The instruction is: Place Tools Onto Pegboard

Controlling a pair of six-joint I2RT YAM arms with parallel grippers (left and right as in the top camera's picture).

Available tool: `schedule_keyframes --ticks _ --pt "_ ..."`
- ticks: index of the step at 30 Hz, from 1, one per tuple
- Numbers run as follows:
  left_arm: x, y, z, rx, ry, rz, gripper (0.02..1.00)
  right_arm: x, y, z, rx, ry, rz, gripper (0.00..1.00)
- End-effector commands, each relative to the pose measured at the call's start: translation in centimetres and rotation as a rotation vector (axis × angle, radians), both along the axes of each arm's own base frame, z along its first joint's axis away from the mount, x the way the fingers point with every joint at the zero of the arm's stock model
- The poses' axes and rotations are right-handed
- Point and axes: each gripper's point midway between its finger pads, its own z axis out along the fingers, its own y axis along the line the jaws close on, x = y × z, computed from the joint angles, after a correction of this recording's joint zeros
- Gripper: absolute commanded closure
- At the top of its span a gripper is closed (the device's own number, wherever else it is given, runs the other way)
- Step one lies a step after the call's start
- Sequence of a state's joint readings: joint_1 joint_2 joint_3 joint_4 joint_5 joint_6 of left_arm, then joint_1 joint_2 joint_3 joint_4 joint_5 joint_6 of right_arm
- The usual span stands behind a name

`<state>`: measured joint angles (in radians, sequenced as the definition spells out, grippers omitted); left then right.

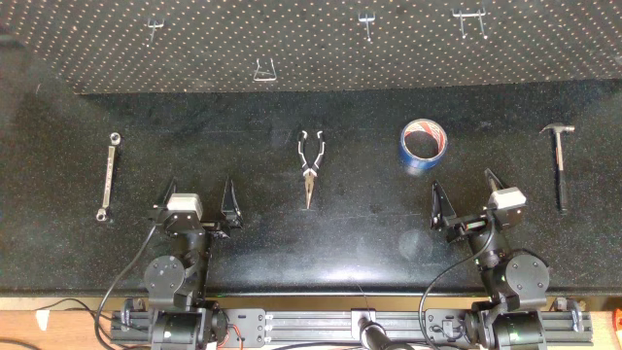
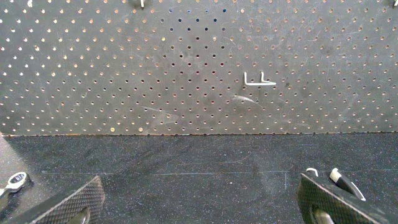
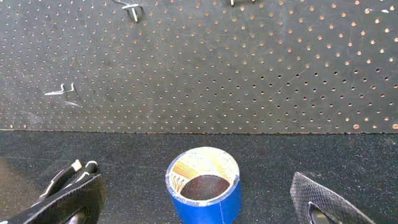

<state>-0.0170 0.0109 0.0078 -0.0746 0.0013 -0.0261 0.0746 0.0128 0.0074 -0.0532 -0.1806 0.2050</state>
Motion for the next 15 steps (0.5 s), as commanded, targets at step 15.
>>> schedule_keyframes --ticks 15 --pt "-0.04 -0.26 -0.09 0.008 0.001 -0.015 0.023 -0.02 -0.09 -0.04 0.010 0.000 -0.009 0.025"
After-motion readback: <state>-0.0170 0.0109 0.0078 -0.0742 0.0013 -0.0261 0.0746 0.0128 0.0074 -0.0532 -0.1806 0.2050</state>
